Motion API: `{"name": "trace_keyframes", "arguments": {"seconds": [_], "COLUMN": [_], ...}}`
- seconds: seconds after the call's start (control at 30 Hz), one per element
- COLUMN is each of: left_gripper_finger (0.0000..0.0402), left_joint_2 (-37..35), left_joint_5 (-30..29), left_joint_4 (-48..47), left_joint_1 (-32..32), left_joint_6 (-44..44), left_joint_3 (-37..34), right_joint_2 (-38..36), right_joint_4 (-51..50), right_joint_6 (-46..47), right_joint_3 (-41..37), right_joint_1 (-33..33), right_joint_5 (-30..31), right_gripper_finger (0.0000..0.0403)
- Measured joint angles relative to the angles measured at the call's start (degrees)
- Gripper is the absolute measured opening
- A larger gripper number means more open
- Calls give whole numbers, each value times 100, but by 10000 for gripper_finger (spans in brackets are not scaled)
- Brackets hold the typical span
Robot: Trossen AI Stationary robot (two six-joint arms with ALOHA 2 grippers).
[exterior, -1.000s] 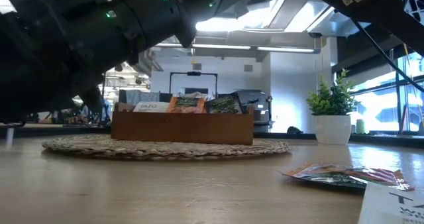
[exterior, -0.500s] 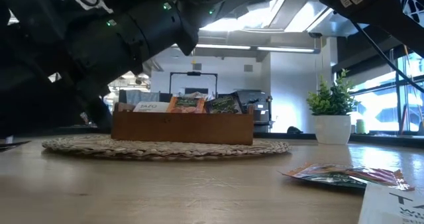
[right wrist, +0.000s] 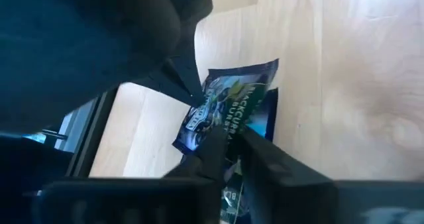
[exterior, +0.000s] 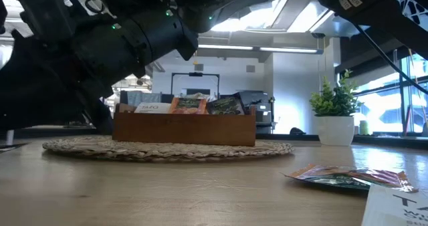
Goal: Pick & Place Tea
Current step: Put the purple tea bag into the right section of the wooden organizer
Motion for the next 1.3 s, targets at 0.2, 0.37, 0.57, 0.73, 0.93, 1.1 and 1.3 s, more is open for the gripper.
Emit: {"name": "trace_keyframes", "arguments": {"seconds": [0.2, 0.37, 0.57, 0.73, 0.93, 1.1, 1.3], "left_gripper_finger": [2, 2, 2, 2, 2, 2, 2], "left_joint_2": [0, -237, -1028, -1687, -2164, -2227, -2186], "left_joint_5": [-29, -173, -866, -1670, -2716, -2896, -2836], "left_joint_4": [-1, -90, -57, 6, 46, 54, 53], "left_joint_1": [0, -100, -408, -490, -438, -279, -50], "left_joint_6": [-1, -10, -150, 90, 349, 659, 862], "left_joint_3": [-1, -47, -28, -22, -15, -11, -11], "right_joint_2": [0, -57, -594, -1167, -1983, -2439, -2788], "right_joint_4": [-7, -190, -759, -1894, -4361, -6066, -6676], "right_joint_6": [37, 120, -365, -1219, -2502, -2775, -2895], "right_joint_3": [0, 0, 7, 3, 9, 2, 2], "right_joint_1": [1, -129, -458, -771, -1086, -1375, -1621], "right_joint_5": [-9, -1, 85, 234, 1392, 1716, 1956], "right_gripper_finger": [8, 5, 3, 2, 2, 2, 2]}}
